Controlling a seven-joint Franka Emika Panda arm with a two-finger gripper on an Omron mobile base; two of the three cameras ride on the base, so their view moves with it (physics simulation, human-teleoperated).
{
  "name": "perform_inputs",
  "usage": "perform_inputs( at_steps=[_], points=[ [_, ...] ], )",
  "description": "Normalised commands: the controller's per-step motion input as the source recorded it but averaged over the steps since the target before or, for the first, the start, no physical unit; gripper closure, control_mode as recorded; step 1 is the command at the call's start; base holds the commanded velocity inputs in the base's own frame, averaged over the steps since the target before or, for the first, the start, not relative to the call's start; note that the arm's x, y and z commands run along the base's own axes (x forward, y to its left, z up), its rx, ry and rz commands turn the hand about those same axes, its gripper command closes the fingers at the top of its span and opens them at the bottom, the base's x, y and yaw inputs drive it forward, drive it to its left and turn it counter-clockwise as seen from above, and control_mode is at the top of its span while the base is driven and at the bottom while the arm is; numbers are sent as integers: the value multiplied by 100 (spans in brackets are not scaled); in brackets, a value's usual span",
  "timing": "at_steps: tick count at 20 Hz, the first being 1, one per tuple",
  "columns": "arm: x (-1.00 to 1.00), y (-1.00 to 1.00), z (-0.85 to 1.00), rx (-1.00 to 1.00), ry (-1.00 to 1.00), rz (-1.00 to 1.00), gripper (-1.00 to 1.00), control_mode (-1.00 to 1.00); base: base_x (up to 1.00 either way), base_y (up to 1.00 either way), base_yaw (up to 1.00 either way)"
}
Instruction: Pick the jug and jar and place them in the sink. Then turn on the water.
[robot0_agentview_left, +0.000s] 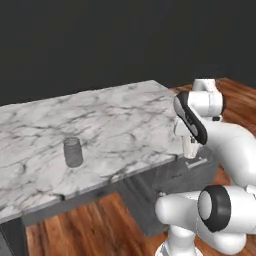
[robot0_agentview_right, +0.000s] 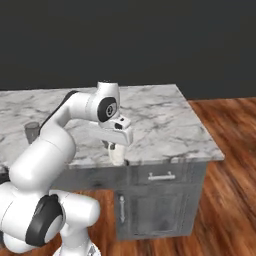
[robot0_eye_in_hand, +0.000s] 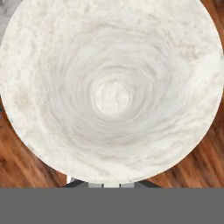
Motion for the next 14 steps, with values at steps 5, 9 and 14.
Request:
perform_inputs(
  at_steps=[5, 9, 14],
  points=[
    [0, 0, 0, 0, 0, 0, 100, 100, -10, -11, -76],
    [0, 0, 0, 0, 0, 0, 100, 100, -1, -4, -83],
    [0, 0, 0, 0, 0, 0, 100, 100, 0, -6, -86]
  ],
)
